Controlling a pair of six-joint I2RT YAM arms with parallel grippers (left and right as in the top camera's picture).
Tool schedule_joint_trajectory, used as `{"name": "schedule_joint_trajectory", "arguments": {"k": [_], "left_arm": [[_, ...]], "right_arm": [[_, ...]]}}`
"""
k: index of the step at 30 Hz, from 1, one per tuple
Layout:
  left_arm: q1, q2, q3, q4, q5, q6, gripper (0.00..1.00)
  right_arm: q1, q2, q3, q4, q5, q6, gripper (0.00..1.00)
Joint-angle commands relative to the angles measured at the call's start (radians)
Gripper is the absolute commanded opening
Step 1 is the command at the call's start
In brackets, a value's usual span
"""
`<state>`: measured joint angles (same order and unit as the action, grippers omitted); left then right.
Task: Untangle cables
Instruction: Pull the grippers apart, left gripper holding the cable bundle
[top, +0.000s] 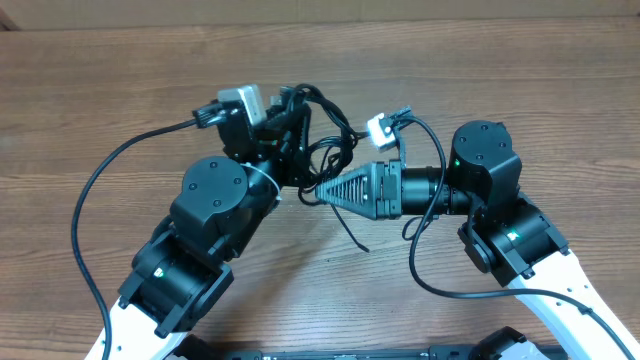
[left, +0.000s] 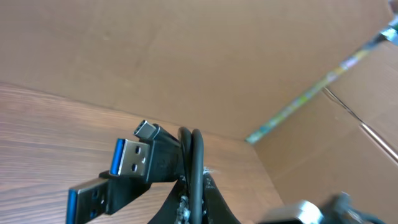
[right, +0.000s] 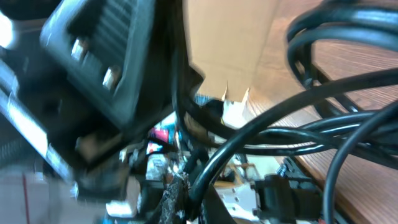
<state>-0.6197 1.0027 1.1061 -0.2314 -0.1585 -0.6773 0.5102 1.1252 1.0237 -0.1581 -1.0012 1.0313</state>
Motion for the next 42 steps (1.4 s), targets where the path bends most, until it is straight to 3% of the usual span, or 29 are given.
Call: {"name": "schedule_joint_trajectory", "arguments": {"k": [1, 7, 11, 21, 33, 35, 37, 38, 40, 42], "left_arm": [[0.046, -0.032, 0.017, -0.016, -0.107, 0.019, 0.04], [0.136, -0.081, 0.017, -0.095, -0.106, 0.0, 0.04], [0.185, -0.102, 0.017, -0.14, -0.107, 0.0, 0.04], [0.282, -0.102, 0.017, -0.156, -0.115, 0.005, 0.04], [0.446, -0.102, 0.017, -0.082, -0.061, 0.002, 0.04], [0.446, -0.102, 0.017, -0.085, -0.002, 0.0, 0.04], [0.446, -0.102, 0.017, -0.09, 0.051, -0.002, 0.04], [0.445, -0.102, 0.017, -0.1, 0.077, -0.028, 0.04], [0.445, -0.102, 0.017, -0.138, 0.108, -0.099, 0.04], [0.445, -0.102, 0.017, -0.187, 0.108, -0.217, 0.04]], "right_arm": [[0.005, -0.007, 0.01, 0.011, -0.157, -0.168, 0.04], [0.005, -0.007, 0.01, 0.081, -0.242, -0.203, 0.04], [0.005, -0.007, 0.01, 0.231, -0.336, -0.203, 0.04], [0.005, -0.007, 0.01, 0.409, -0.546, -0.199, 0.04], [0.005, 0.021, 0.01, 0.38, -0.567, -0.195, 0.04], [0.005, 0.05, 0.01, 0.38, -0.556, -0.188, 0.09], [0.005, 0.084, 0.01, 0.348, -0.5, -0.132, 0.26], [0.005, 0.113, 0.01, 0.311, -0.443, -0.12, 0.45], [0.005, 0.146, 0.01, 0.244, -0.321, -0.111, 0.64], [0.005, 0.152, 0.01, 0.139, -0.159, -0.112, 0.93]]}}
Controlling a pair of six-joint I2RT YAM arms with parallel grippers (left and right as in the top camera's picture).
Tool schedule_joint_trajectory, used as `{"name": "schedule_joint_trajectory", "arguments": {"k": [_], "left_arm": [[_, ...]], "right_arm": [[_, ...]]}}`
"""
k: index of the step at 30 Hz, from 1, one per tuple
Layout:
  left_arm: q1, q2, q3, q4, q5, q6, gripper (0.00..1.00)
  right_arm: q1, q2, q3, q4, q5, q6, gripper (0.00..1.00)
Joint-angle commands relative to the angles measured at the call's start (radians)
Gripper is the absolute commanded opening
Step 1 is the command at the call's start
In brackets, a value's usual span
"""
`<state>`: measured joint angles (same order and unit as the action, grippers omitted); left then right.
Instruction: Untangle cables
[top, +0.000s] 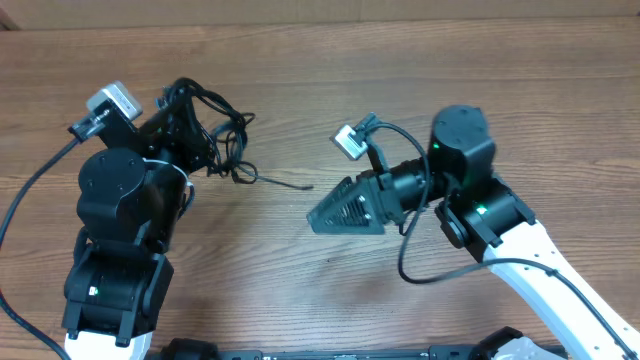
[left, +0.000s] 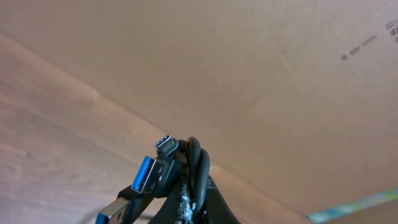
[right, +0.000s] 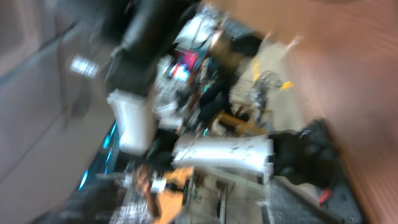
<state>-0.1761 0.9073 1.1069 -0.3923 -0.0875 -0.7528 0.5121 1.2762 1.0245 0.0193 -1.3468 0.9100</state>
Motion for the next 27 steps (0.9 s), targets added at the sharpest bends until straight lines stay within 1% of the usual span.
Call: {"name": "schedule_joint_trajectory", "arguments": {"k": [1, 4, 6, 7, 9, 10, 11, 12, 13, 14, 17, 18, 19, 23, 24, 25, 27], "left_arm": [[0.002, -0.007, 0.016, -0.049, 0.037, -0.216, 0.04], [-0.002, -0.006, 0.016, -0.148, 0.049, -0.497, 0.04], [-0.002, -0.005, 0.016, -0.199, 0.073, -0.631, 0.04], [-0.002, -0.005, 0.016, -0.207, 0.105, -0.665, 0.04], [-0.002, -0.006, 0.016, -0.202, 0.152, -0.686, 0.04], [-0.002, -0.006, 0.016, -0.179, 0.176, -0.663, 0.04], [-0.002, -0.006, 0.016, -0.15, 0.196, -0.581, 0.04], [-0.002, -0.007, 0.016, -0.133, 0.212, -0.524, 0.04], [-0.002, -0.007, 0.016, -0.126, 0.22, -0.521, 0.04], [-0.002, -0.007, 0.016, -0.107, 0.236, -0.492, 0.04], [-0.002, -0.007, 0.016, -0.023, 0.334, -0.354, 0.04], [-0.002, -0.007, 0.016, 0.022, 0.386, -0.28, 0.04], [-0.002, -0.007, 0.016, 0.041, 0.42, -0.238, 0.04], [-0.002, -0.006, 0.016, 0.145, 0.71, 0.086, 0.04], [-0.002, -0.006, 0.016, 0.156, 0.751, 0.117, 0.04], [-0.002, -0.006, 0.016, 0.187, 0.85, 0.166, 0.04], [-0.002, -0.006, 0.016, 0.22, 0.972, 0.214, 0.04]], "right_arm": [[0.003, 0.0, 0.009, -0.085, 0.275, 0.009, 1.0], [0.005, 0.0, 0.009, -0.124, 0.39, -0.002, 1.0], [0.006, 0.0, 0.009, -0.14, 0.445, -0.044, 1.0], [0.01, -0.001, 0.009, -0.164, 0.498, -0.047, 1.0], [0.016, -0.003, 0.009, -0.209, 0.585, -0.058, 1.0], [0.02, -0.004, 0.009, -0.235, 0.631, -0.08, 1.0], [0.02, -0.009, 0.009, -0.271, 0.677, -0.083, 1.0], [0.02, -0.019, 0.01, -0.3, 0.707, -0.102, 1.0], [0.02, -0.033, 0.01, -0.325, 0.735, -0.105, 1.0], [0.02, -0.06, 0.01, -0.364, 0.783, -0.123, 1.0], [0.02, -0.153, 0.01, -0.453, 0.89, -0.174, 1.0], [0.02, -0.186, 0.01, -0.489, 0.932, -0.187, 1.0], [0.02, -0.205, 0.01, -0.514, 0.961, -0.189, 1.0], [0.02, -0.311, 0.01, -0.597, 1.015, -0.284, 1.0], [0.02, -0.32, 0.01, -0.6, 1.015, -0.292, 1.0], [0.02, -0.345, 0.01, -0.605, 1.016, -0.308, 1.0], [0.02, -0.37, 0.01, -0.605, 1.009, -0.345, 1.0]]}}
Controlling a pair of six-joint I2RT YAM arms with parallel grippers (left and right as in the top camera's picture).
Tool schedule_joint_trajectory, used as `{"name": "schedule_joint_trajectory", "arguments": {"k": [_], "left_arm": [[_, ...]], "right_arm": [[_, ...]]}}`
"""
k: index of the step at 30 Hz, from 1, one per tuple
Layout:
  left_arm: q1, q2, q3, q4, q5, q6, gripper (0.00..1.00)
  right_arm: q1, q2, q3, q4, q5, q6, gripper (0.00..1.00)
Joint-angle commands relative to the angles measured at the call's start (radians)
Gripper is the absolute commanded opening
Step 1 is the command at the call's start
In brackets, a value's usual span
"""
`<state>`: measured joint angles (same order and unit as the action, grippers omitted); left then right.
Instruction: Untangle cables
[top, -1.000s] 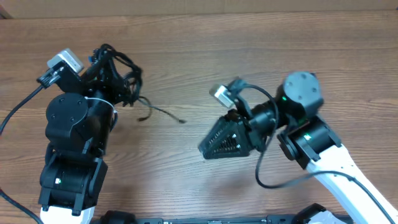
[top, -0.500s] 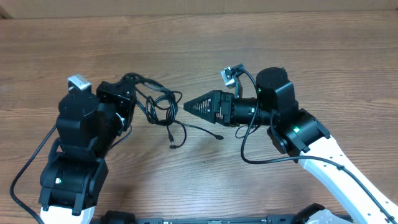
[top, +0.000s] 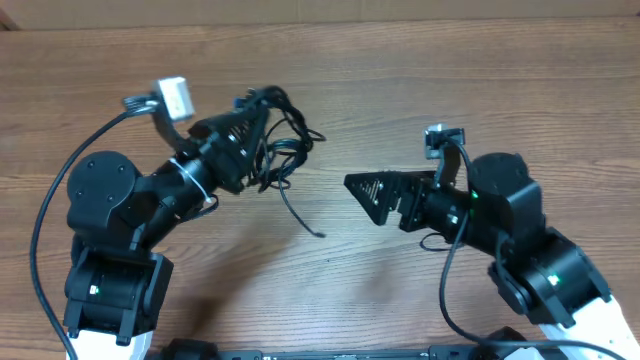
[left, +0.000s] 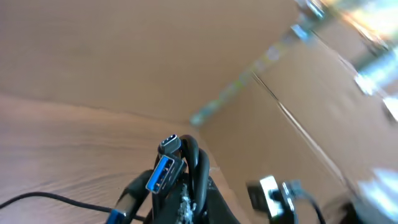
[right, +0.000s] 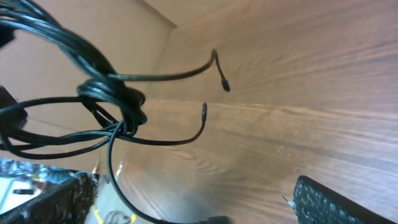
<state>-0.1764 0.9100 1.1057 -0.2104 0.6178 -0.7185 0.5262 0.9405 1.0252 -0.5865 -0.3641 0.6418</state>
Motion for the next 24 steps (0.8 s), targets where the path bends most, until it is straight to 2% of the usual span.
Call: {"name": "schedule_joint_trajectory", "arguments": {"k": [1, 6, 10, 12, 16, 18, 21, 24], "left_arm": [[-0.001, -0.009, 0.017, 0.043, 0.294, 0.185, 0.04], [-0.002, -0.009, 0.017, 0.043, 0.308, 0.184, 0.04], [-0.001, -0.009, 0.017, 0.061, 0.304, 0.184, 0.04], [-0.001, -0.009, 0.017, 0.056, 0.258, 0.157, 0.04], [-0.002, -0.009, 0.017, -0.012, 0.03, -0.102, 0.04], [-0.002, -0.009, 0.017, -0.026, -0.021, -0.215, 0.04], [-0.002, -0.008, 0.017, -0.033, -0.049, -0.278, 0.04], [-0.022, -0.008, 0.017, -0.082, -0.132, -0.401, 0.04]], "right_arm": [[0.006, -0.041, 0.009, 0.0, 0.026, -0.098, 1.0], [0.006, -0.048, 0.009, -0.005, -0.058, -0.126, 1.0], [0.006, -0.048, 0.009, -0.03, -0.059, -0.089, 1.0], [0.006, -0.048, 0.009, -0.037, -0.065, -0.057, 1.0], [0.006, -0.048, 0.009, 0.0, -0.216, -0.06, 1.0], [0.008, -0.048, 0.009, 0.043, -0.331, -0.094, 1.0], [0.032, -0.048, 0.009, 0.13, -0.43, -0.092, 1.0], [0.082, -0.041, 0.009, 0.182, -0.438, -0.089, 1.0]]}}
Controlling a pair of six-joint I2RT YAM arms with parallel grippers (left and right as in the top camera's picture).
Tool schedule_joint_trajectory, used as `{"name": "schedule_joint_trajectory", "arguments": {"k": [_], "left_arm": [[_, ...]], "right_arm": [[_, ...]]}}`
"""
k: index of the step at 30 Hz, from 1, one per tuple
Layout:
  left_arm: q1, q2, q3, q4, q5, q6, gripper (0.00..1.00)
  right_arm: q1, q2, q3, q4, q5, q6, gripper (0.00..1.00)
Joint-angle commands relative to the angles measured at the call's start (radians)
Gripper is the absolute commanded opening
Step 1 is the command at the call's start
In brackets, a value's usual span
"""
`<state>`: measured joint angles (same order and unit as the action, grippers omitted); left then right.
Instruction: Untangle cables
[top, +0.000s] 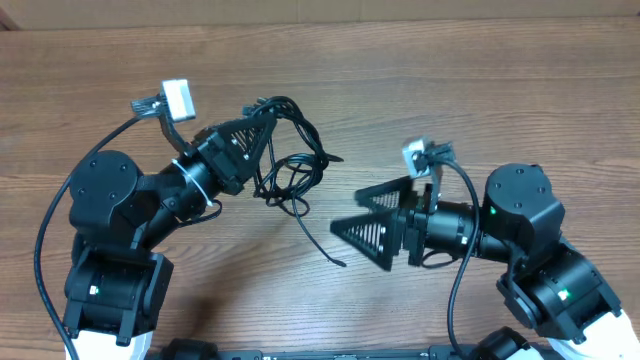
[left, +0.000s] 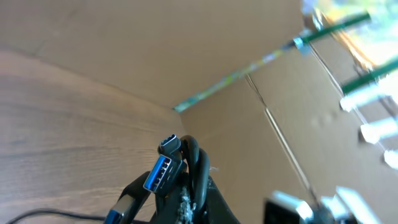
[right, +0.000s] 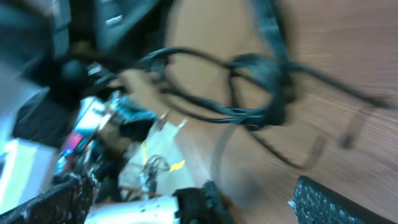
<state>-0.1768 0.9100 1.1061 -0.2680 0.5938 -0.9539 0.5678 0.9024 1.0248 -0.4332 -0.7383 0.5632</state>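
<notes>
A tangle of black cables (top: 290, 160) hangs from my left gripper (top: 255, 128), which is shut on the bundle left of the table's middle. One loose end (top: 338, 262) trails down to the right onto the wood. In the left wrist view the gripper (left: 194, 202) clamps the cords beside a blue USB plug (left: 159, 172) and a smaller plug (left: 169, 145). My right gripper (top: 366, 217) stands open just right of the loose end, holding nothing. The right wrist view is blurred; the tangle (right: 255, 81) shows ahead of the open right gripper (right: 193, 202).
The wooden table (top: 480, 90) fills the overhead view. Each arm's own camera cable loops beside it, the left one (top: 50, 230) and the right one (top: 455, 290). Cardboard walls (left: 155, 43) stand behind the table.
My right gripper, still open, has moved left and a little lower, closer to the trailing cable end. The left gripper keeps the bundle and has barely shifted.
Both grippers were first close together at the tangle, the right one shut. Then the left held the bundle far to the left, apart from the shut right gripper. Later the left was nearer the middle and the right open, now beside the loose end.
</notes>
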Motion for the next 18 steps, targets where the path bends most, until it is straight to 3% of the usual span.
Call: {"name": "schedule_joint_trajectory", "arguments": {"k": [1, 3, 5, 9, 13, 18], "left_arm": [[-0.033, -0.007, 0.017, -0.048, -0.141, -0.228, 0.04], [-0.071, -0.007, 0.017, -0.126, -0.225, -0.431, 0.04], [-0.1, -0.007, 0.017, -0.161, -0.264, -0.518, 0.04], [-0.178, -0.002, 0.017, -0.184, -0.395, -0.536, 0.04], [-0.217, 0.002, 0.017, -0.322, -0.576, -0.612, 0.04], [-0.217, 0.02, 0.017, -0.436, -0.621, -0.673, 0.04]], "right_arm": [[0.052, 0.003, 0.009, 0.04, -0.063, -0.011, 1.0], [0.076, 0.029, 0.009, 0.052, -0.045, -0.011, 1.0], [0.089, 0.066, 0.009, 0.063, -0.046, -0.011, 1.0], [0.138, 0.139, 0.009, 0.094, -0.048, -0.015, 1.0], [0.163, 0.154, 0.009, 0.105, -0.029, -0.05, 1.0], [0.163, 0.154, 0.009, 0.034, 0.094, -0.076, 1.0]]}}
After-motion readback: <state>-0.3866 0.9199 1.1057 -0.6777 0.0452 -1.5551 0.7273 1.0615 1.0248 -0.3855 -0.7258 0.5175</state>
